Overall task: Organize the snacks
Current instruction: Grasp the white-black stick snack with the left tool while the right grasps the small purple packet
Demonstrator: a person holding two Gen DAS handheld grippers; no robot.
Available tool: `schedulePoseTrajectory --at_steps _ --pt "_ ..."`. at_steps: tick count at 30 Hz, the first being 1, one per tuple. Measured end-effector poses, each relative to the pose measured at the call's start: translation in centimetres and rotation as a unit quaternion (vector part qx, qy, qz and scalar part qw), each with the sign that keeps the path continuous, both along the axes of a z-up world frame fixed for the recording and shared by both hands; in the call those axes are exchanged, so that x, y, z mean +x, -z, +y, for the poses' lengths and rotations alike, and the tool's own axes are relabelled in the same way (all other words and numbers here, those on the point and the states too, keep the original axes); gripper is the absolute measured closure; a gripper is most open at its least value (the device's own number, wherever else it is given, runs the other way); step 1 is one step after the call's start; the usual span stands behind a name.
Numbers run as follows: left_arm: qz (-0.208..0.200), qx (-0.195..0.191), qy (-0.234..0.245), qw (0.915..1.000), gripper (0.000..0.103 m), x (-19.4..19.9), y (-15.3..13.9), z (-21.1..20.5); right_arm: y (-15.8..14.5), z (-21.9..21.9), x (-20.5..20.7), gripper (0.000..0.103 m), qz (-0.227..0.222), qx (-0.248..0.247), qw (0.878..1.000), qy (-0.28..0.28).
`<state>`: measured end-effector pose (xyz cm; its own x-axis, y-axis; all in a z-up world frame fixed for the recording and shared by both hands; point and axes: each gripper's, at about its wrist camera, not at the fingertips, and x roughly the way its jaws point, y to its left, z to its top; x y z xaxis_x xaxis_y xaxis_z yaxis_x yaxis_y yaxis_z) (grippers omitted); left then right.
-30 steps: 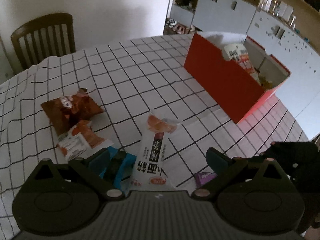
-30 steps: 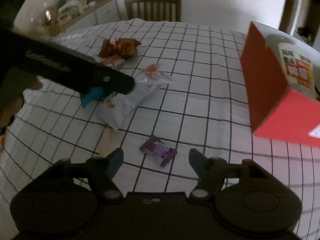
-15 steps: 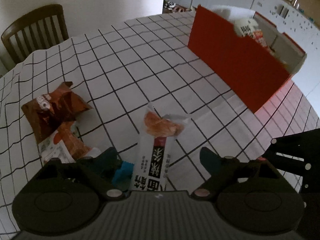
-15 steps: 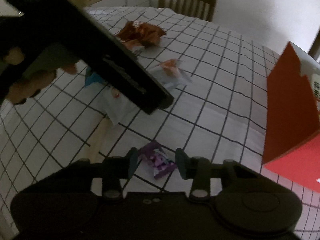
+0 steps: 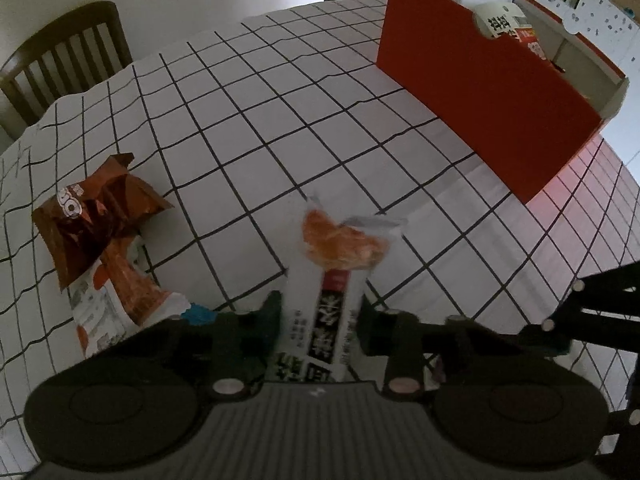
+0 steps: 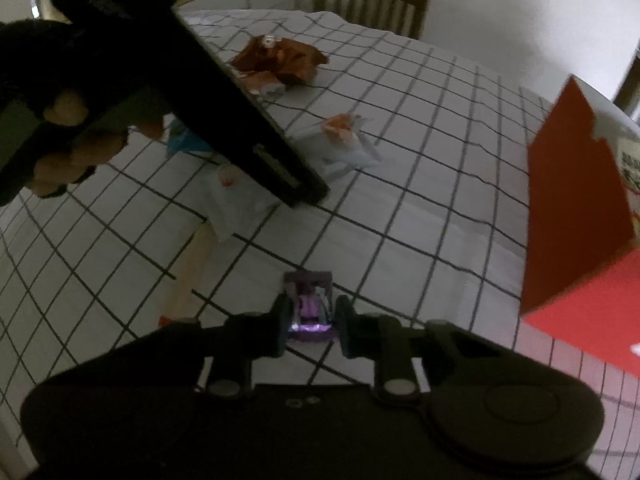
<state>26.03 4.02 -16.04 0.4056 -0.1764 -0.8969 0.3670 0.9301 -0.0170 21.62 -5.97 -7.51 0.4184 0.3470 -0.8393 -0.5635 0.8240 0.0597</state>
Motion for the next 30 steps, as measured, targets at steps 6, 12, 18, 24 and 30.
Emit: schedulePoseTrajectory --at_steps 6,12,18,24,30 --pt "0.000 -0.007 -0.016 0.9999 0.079 -0.5 -0.5 0.2 -0.5 -1.3 -1.0 0.083 -0.003 0.011 0.998 0.060" --pt "-0.006 -0.022 -0.017 0.9996 0.079 -2.1 -2.2 -0.4 -1.7 -3.5 -2.2 0.083 -0.002 0.034 0.992 0.124" --pt "-0.005 -0.041 -0.027 0.9988 0.079 -3.9 -3.9 -1.0 -3.9 -5.7 -3.7 0.083 -0.011 0.052 0.986 0.160" --pt "-0.011 -0.061 -0.030 0.9976 0.079 -6.0 -6.1 -2.2 -6.4 -7.7 -4.8 0.083 -0.031 0.070 0.981 0.177" --pt "-0.026 -0.073 -0.037 0.9963 0.079 -7.2 -8.8 -3.9 -8.8 -9.7 -5.4 0.083 -0.057 0.087 0.978 0.182"
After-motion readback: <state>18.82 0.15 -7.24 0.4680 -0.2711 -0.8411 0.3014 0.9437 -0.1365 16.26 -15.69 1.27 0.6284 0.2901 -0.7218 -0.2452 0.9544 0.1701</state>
